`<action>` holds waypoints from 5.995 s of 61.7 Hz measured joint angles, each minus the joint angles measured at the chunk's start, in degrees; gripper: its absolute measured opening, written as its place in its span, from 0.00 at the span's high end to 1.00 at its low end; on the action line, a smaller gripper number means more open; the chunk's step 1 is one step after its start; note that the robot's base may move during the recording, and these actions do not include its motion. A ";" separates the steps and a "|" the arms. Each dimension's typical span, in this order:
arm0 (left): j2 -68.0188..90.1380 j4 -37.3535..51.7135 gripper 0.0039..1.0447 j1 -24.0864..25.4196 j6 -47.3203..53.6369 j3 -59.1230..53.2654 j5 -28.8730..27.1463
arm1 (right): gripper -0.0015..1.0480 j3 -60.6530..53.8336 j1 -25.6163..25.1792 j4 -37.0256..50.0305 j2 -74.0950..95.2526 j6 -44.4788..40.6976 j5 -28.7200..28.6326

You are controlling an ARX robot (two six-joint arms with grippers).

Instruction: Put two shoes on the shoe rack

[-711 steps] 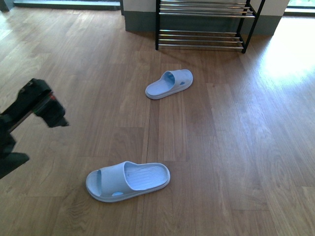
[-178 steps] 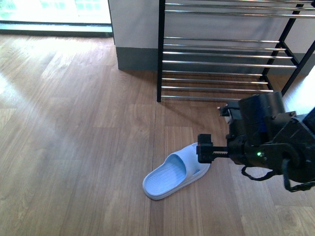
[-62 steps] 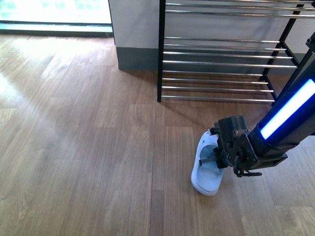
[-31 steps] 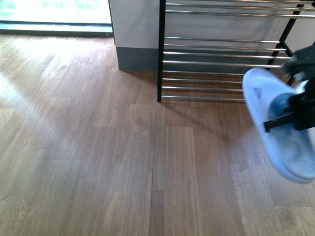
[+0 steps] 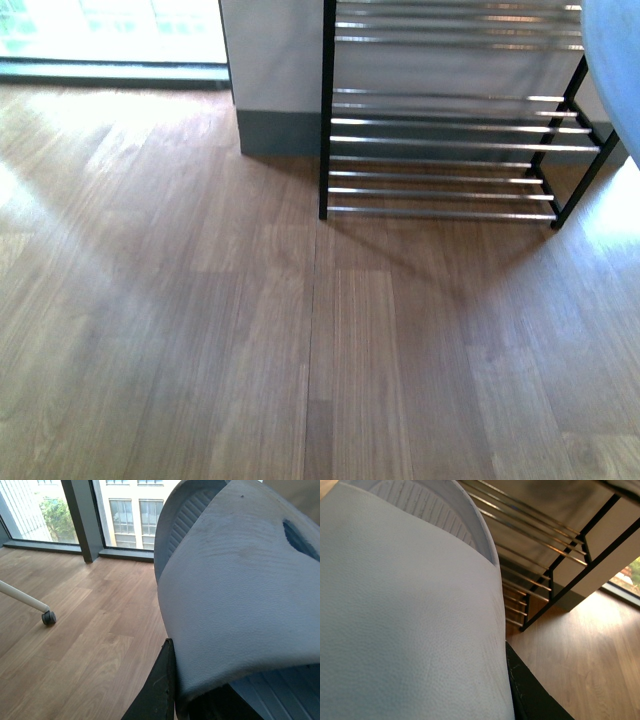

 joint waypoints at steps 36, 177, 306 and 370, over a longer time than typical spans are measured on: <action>0.00 0.00 0.98 0.00 0.00 0.00 0.00 | 0.98 -0.02 0.24 -0.09 -1.09 0.85 0.59; -0.07 0.00 0.98 -0.02 0.09 -0.24 -0.04 | 0.98 -0.09 0.44 -0.17 -1.09 1.07 0.57; -0.11 0.00 0.98 -0.13 0.09 -0.24 0.07 | 0.98 -0.09 0.31 -0.17 -1.29 1.07 0.70; -0.04 0.00 0.98 -0.13 0.07 -0.24 0.07 | 0.98 23.71 -0.63 5.46 32.52 11.82 -9.14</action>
